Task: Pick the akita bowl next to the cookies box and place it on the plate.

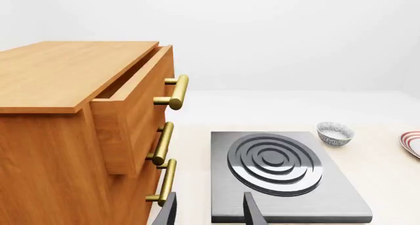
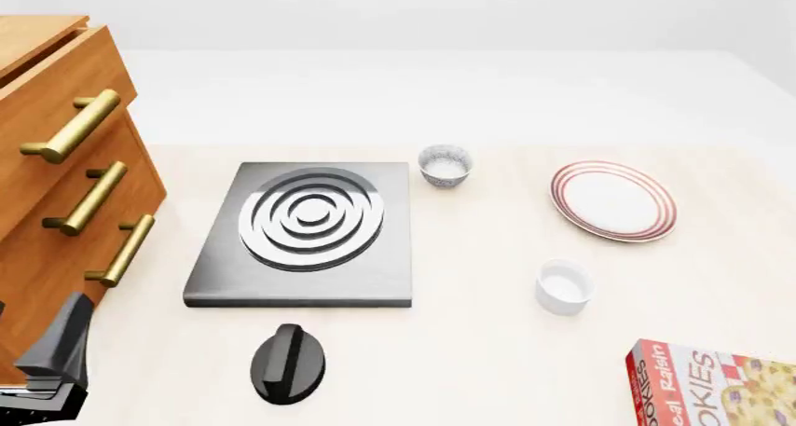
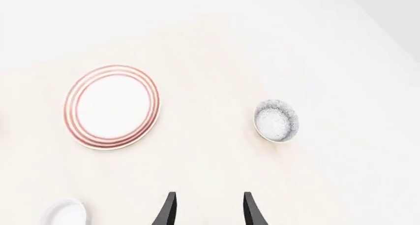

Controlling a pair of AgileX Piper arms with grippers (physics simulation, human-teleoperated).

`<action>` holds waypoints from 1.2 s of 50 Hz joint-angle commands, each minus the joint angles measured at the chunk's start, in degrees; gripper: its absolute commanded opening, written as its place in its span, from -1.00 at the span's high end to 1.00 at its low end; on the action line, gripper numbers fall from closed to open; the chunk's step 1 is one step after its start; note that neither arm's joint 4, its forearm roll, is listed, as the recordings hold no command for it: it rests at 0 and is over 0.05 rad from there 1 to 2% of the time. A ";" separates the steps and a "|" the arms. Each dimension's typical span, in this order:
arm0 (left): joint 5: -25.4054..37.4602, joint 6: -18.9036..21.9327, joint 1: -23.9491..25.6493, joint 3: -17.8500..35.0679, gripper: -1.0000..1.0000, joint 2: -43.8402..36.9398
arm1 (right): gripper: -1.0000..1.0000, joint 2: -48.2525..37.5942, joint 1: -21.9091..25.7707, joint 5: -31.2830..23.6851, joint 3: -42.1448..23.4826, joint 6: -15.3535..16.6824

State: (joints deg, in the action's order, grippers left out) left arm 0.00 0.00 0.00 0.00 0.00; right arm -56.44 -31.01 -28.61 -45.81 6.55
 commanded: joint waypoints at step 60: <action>0.00 0.00 0.00 0.00 -1.00 0.00 | -1.00 -44.69 -20.14 -25.85 -50.70 2.58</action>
State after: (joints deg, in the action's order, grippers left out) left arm 0.00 0.00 0.00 0.00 0.00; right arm -96.36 -48.53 -51.51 -90.81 9.01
